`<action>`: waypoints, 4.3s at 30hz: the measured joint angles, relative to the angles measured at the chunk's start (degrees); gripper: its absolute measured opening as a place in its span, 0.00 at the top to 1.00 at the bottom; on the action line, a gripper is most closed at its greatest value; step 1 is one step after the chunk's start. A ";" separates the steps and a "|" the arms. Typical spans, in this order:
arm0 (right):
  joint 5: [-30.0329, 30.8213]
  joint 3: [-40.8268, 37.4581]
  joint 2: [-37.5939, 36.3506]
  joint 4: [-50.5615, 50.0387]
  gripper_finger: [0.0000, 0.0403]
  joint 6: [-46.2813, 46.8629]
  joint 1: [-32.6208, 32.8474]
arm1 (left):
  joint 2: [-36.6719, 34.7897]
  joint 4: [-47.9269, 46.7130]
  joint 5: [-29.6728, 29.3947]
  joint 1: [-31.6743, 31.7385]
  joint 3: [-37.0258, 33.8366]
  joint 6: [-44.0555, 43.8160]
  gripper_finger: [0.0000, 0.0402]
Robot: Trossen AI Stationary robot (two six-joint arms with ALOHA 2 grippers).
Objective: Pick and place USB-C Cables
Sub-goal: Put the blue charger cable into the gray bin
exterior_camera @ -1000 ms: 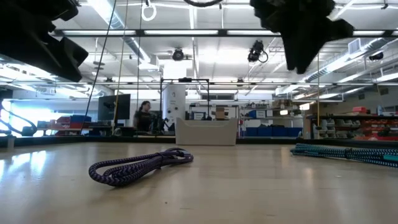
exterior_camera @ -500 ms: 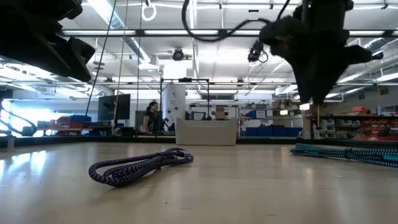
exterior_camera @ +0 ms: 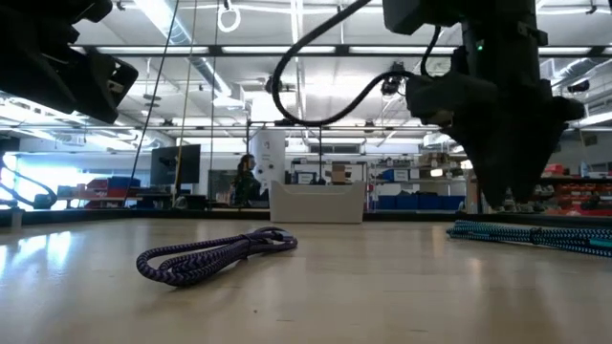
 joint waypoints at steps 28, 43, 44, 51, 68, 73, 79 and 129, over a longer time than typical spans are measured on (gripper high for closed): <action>-1.54 -5.35 1.09 3.09 0.58 -4.19 -0.51 | -0.02 -0.08 -0.03 -0.04 0.04 -8.92 0.57; -0.99 -5.38 1.08 4.85 0.89 -7.69 -0.46 | -0.02 4.31 -2.68 0.02 0.07 -6.61 0.57; -0.89 -5.38 1.05 4.85 0.93 -8.11 -0.44 | -0.02 4.68 -2.94 0.02 0.07 -6.13 0.57; 0.01 -5.31 1.00 4.70 0.99 -9.35 -0.44 | -0.02 6.40 -3.06 0.06 0.07 -3.36 0.57; 14.58 9.66 0.93 -12.03 1.00 -30.82 -10.09 | -0.11 6.56 -3.04 3.67 0.07 -1.82 0.57; 20.55 13.42 0.92 -10.64 1.00 -46.84 -17.65 | -0.11 6.54 -3.06 3.63 0.07 -3.22 0.57; 22.93 17.08 0.92 -5.73 1.00 -65.46 -25.89 | -0.11 6.54 -3.04 3.63 0.07 -5.90 0.57; 5.75 11.87 1.02 36.19 0.89 -111.43 -44.76 | -0.13 8.15 -5.05 13.31 0.07 -2.29 0.57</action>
